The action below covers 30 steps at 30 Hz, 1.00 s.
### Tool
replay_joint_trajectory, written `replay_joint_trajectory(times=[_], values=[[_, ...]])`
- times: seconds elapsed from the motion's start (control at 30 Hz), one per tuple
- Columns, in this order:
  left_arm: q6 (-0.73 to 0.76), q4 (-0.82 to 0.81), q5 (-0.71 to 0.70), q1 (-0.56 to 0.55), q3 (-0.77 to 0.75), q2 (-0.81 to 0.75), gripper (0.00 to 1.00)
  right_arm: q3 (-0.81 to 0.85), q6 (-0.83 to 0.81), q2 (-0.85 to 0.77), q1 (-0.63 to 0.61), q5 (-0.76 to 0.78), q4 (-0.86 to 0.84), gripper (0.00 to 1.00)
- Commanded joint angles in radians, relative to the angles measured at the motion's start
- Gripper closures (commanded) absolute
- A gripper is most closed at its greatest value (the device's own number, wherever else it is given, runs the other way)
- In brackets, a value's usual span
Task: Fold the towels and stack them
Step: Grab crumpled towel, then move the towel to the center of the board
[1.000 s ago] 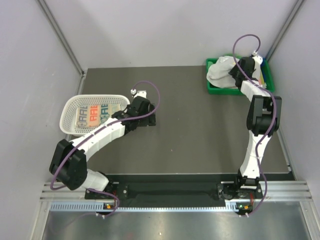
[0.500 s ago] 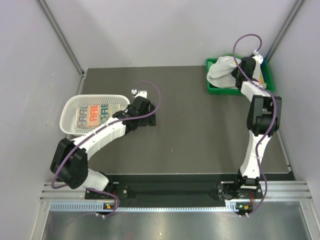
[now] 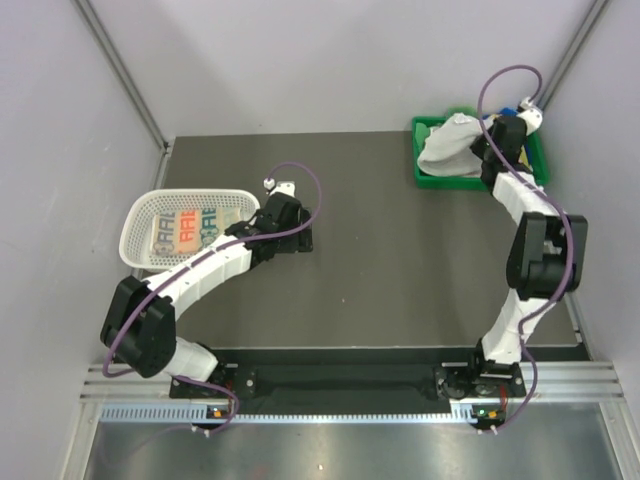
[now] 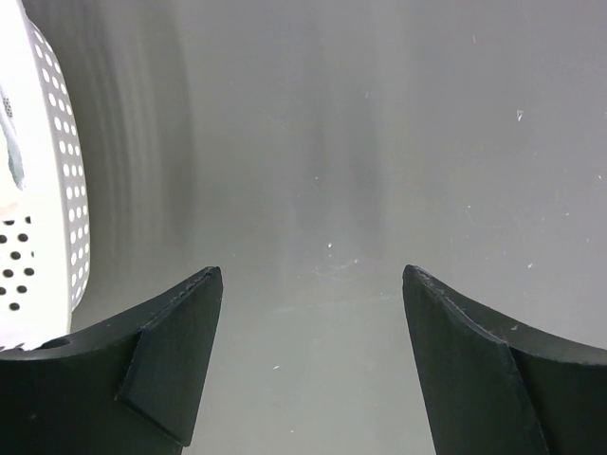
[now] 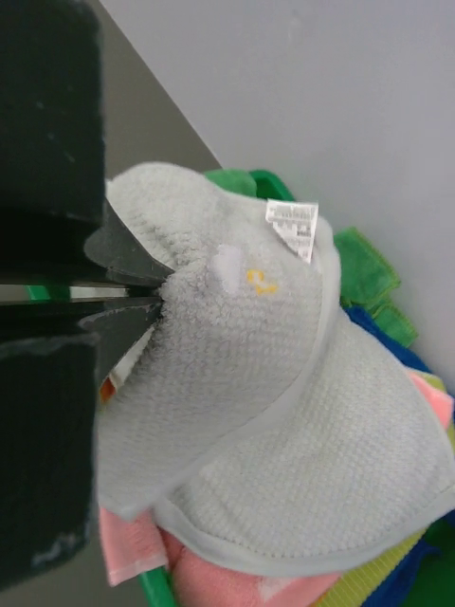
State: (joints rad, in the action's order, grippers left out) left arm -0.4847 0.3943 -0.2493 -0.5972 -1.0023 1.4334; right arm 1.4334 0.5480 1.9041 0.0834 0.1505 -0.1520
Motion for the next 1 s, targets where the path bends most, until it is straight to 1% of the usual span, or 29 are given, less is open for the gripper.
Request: replay_joint_trajectory(times=[0.0,0.03,0.2,0.23,0.27,0.33,0.37,0.43,0.47,0.53,0.57,0.63,0.67,0.7,0.73,0.77,0.8,0.83,0.87,0.9,0.93,0.97], values=[[-0.011,-0.063,0.015,0.005,0.008,-0.037,0.19,-0.062,0.021,-0.177,0.007,-0.014,-0.025,1.00],[-0.012,-0.066,0.024,0.004,0.010,-0.039,0.19,-0.080,0.021,-0.224,0.003,-0.011,-0.017,1.00],[-0.026,-0.072,0.041,0.004,0.017,-0.062,0.19,-0.175,0.018,-0.348,-0.043,-0.040,0.042,1.00],[-0.029,-0.075,0.042,0.005,0.021,-0.068,0.19,-0.195,0.007,-0.408,-0.062,-0.029,0.043,1.00],[-0.031,-0.075,0.044,0.005,0.024,-0.071,0.19,-0.223,-0.020,-0.434,-0.114,0.001,0.058,1.00],[-0.038,-0.075,0.047,0.005,0.027,-0.085,0.19,-0.238,-0.040,-0.494,-0.164,0.014,0.083,1.00],[-0.041,-0.077,0.047,0.004,0.033,-0.091,0.19,-0.243,-0.072,-0.513,-0.221,0.039,0.122,1.00],[-0.051,-0.078,0.047,0.004,0.036,-0.102,0.20,-0.263,-0.098,-0.575,-0.290,0.078,0.137,1.00],[-0.055,-0.080,0.045,0.004,0.040,-0.106,0.19,-0.299,-0.109,-0.597,-0.356,0.101,0.137,1.00],[-0.074,-0.081,0.030,0.005,0.045,-0.120,0.19,-0.381,-0.102,-0.661,-0.427,0.107,0.129,1.00],[-0.080,-0.081,0.024,0.007,0.050,-0.125,0.19,-0.410,-0.097,-0.677,-0.506,0.116,0.127,1.00],[-0.098,-0.093,0.007,0.010,0.060,-0.137,0.19,-0.500,-0.085,-0.717,-0.601,0.148,0.127,1.00],[-0.106,-0.094,0.001,0.010,0.063,-0.140,0.19,-0.539,-0.074,-0.730,-0.717,0.222,0.129,1.00],[-0.112,-0.094,-0.005,0.011,0.067,-0.137,0.18,-0.580,-0.059,-0.749,-0.775,0.250,0.102,1.00],[-0.117,-0.095,-0.013,0.011,0.068,-0.136,0.18,-0.666,-0.021,-0.778,-0.830,0.270,0.091,1.00],[-0.127,-0.097,-0.019,0.013,0.071,-0.136,0.18,-0.701,0.007,-0.787,-0.935,0.326,0.089,1.00],[-0.132,-0.100,-0.022,0.014,0.079,-0.134,0.18,-0.734,0.039,-0.801,-0.979,0.345,0.098,1.00],[-0.137,-0.104,-0.025,0.016,0.083,-0.131,0.18,-0.799,0.108,-0.809,-1.019,0.360,0.101,1.00],[-0.144,-0.109,-0.025,0.019,0.088,-0.130,0.18,-0.830,0.143,-0.816,-1.100,0.389,0.103,1.00],[-0.143,-0.117,-0.025,0.019,0.091,-0.125,0.18,-0.856,0.176,-0.824,-1.143,0.409,0.107,0.99],[-0.143,-0.123,-0.015,0.019,0.099,-0.120,0.18,-0.893,0.238,-0.844,-1.241,0.432,0.135,1.00],[-0.143,-0.127,-0.008,0.019,0.097,-0.114,0.18,-0.906,0.269,-0.853,-1.293,0.499,0.150,1.00]])
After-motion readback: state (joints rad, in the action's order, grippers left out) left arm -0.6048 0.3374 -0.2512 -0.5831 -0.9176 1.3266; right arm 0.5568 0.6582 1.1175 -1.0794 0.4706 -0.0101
